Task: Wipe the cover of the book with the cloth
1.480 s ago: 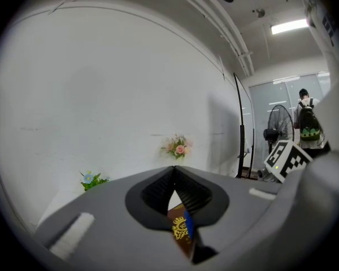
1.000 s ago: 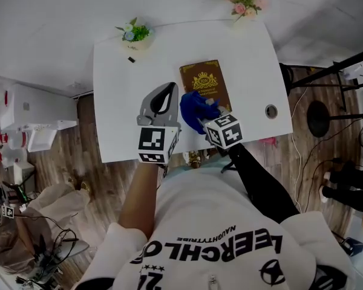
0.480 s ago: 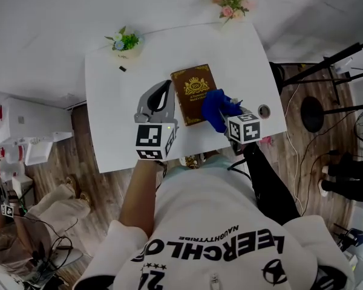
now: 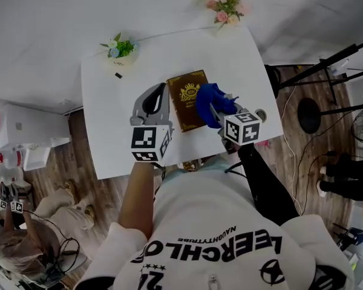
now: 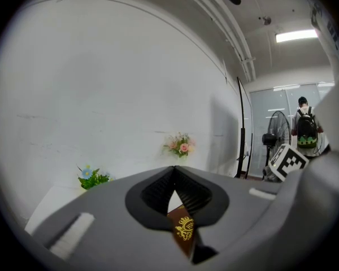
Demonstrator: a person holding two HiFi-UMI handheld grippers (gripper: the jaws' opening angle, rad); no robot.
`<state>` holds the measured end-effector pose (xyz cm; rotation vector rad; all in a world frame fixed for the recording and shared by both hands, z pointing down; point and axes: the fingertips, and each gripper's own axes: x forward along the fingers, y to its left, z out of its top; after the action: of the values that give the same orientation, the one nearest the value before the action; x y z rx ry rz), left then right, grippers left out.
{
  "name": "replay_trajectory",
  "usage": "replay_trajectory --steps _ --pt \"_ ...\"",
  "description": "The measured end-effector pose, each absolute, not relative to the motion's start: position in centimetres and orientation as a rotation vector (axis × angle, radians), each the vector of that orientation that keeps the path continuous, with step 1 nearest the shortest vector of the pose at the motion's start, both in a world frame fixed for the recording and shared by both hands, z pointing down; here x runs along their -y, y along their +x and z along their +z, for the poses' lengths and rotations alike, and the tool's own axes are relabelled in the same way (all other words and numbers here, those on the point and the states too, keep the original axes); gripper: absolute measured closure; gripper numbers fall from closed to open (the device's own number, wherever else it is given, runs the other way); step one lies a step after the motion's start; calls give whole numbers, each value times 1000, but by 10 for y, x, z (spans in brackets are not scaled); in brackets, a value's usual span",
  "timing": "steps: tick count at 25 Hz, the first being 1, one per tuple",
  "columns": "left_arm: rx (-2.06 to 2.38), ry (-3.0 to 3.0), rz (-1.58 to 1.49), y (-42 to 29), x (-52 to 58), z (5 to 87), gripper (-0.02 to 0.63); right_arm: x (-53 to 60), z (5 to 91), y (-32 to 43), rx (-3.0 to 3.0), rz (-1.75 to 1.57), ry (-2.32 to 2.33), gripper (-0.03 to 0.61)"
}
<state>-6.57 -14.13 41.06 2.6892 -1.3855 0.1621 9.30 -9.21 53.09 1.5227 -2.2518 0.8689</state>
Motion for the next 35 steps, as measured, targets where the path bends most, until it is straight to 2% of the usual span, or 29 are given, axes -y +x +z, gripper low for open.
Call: replay_trajectory --steps 10,14,20,25,35 --pt "1401 2680 220 -76 151 418 557 161 511 10 2458 734 1341 489" --pt "1462 2698 322 -81 155 419 556 177 526 -19 2428 695 1248 489" --pt "1491 2643 311 -93 162 427 557 192 562 -37 2304 603 1214 489" --pt "1499 2619 338 -96 166 434 556 199 574 -18 2228 587 1271 489" --pt "1468 2602 348 -80 178 445 557 207 578 82 2049 624 1519 489"
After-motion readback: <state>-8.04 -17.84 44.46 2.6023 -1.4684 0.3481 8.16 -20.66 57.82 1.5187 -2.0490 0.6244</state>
